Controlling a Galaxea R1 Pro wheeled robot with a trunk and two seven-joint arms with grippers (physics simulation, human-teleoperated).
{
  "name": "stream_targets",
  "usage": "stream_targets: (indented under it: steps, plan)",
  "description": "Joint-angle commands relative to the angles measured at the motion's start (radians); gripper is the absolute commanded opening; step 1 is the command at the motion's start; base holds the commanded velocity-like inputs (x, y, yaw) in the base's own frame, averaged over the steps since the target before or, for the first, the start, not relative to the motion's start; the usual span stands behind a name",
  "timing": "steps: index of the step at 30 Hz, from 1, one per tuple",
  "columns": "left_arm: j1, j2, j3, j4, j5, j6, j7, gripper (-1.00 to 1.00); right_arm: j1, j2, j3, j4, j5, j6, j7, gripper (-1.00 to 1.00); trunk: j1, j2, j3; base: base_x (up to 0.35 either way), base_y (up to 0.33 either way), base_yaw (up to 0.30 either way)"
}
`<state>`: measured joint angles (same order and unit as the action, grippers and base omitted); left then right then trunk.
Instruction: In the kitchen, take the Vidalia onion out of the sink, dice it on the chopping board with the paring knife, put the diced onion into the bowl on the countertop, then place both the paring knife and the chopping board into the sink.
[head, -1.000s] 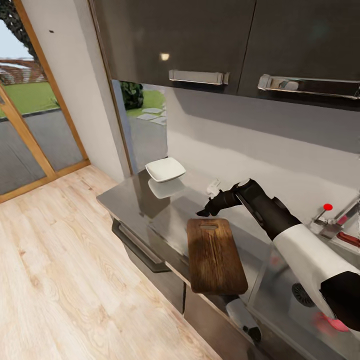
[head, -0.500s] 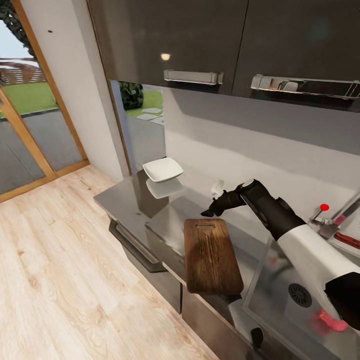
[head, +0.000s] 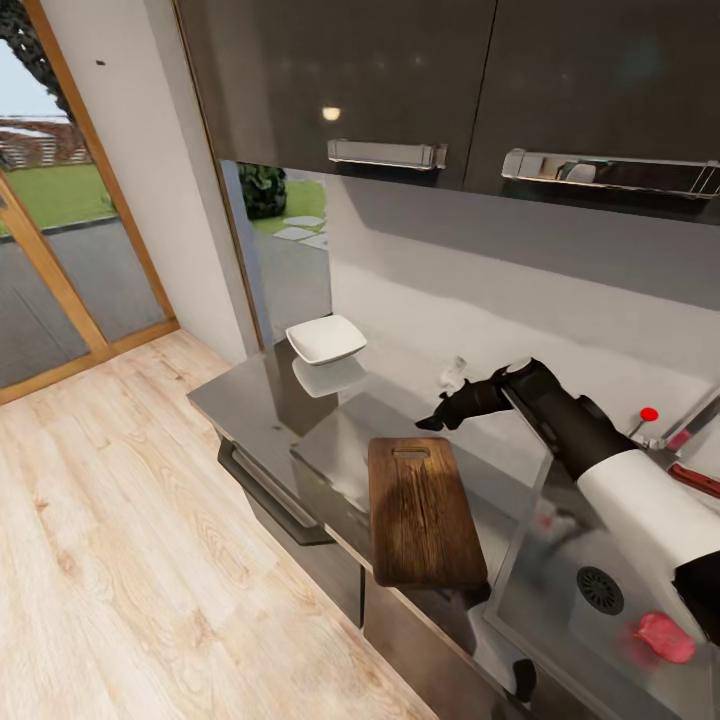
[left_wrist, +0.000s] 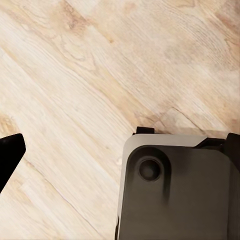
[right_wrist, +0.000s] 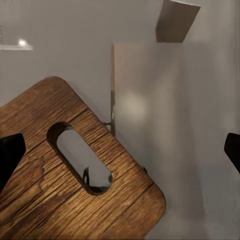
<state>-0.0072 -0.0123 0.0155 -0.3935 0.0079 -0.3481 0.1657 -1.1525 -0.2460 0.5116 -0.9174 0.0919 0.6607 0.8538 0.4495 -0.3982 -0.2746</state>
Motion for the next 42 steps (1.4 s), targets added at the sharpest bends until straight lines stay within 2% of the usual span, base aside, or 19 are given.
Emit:
stream_targets:
  steps: [1,15,42]
  plan:
    - [-0.001,-0.001,0.001,0.000,0.001,-0.003,0.001,1.00,-0.001,-0.002,0.001,-0.001,0.007,0.001,0.007,1.00,0.001,-0.002,-0.002,0.000,0.000,0.000]
    - [-0.001,0.000,0.001,0.000,0.000,-0.003,0.001,1.00,-0.001,-0.012,0.000,-0.001,-0.001,-0.009,0.007,1.00,0.001,-0.002,-0.002,0.000,0.000,0.000]
    - [-0.001,0.000,0.000,-0.002,0.000,-0.003,0.001,1.00,-0.001,-0.012,0.001,0.011,0.000,-0.012,0.005,1.00,0.001,-0.002,-0.002,0.000,0.000,0.000]
